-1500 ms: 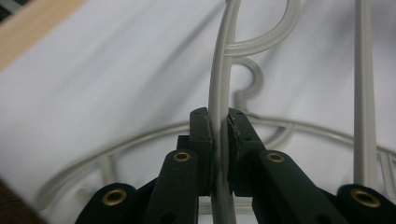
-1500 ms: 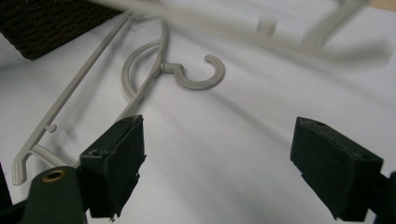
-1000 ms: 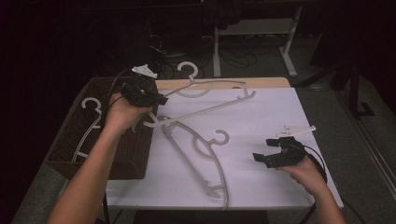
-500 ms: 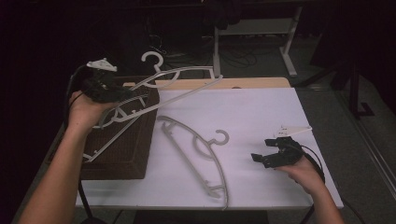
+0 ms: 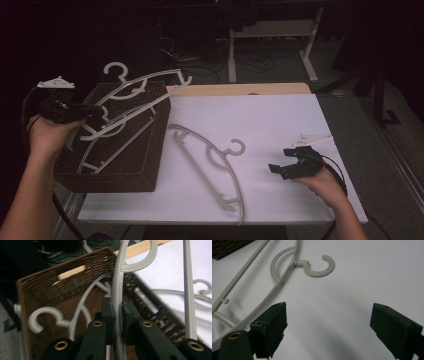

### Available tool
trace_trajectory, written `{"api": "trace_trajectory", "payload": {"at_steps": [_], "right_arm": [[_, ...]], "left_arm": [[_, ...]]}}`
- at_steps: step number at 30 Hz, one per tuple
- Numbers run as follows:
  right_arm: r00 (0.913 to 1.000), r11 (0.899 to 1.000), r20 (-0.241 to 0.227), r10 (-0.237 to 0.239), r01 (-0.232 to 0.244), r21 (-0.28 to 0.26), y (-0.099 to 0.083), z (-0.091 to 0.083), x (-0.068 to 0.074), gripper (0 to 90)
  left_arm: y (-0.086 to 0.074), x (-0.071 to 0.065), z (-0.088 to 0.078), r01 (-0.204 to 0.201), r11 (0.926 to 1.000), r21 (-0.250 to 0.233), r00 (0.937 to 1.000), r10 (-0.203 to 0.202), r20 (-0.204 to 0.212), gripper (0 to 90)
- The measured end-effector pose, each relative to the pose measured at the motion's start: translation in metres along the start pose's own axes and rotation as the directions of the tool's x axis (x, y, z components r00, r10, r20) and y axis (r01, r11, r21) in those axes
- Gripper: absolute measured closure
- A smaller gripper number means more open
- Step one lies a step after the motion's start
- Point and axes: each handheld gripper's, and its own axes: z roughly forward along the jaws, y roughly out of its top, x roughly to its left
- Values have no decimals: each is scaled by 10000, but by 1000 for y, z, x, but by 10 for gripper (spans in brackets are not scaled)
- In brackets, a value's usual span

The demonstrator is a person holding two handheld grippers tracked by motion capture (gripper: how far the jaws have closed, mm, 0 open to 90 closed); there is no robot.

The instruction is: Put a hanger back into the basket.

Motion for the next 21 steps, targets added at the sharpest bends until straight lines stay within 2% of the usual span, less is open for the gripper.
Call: {"api": "trace_trajectory", "payload": {"at_steps": [6,9,12,21], "right_arm": [[10000,10000,3,25,-25,68,1,1,1,138],[10000,10000,9,3,-3,90,1,2,0,138],[10000,10000,1,23,-23,79,1,1,0,138],[10000,10000,-3,14,-14,71,1,2,0,138]], "left_arm": [[-21,21,-7,273,9994,193,9971,-258,-721,819],[-30,30,-7,402,9988,271,9922,-367,-1192,819],[-37,37,-5,526,9976,454,9878,-453,-1493,819],[-53,42,21,744,9912,1096,9812,-532,-1854,818]]}}
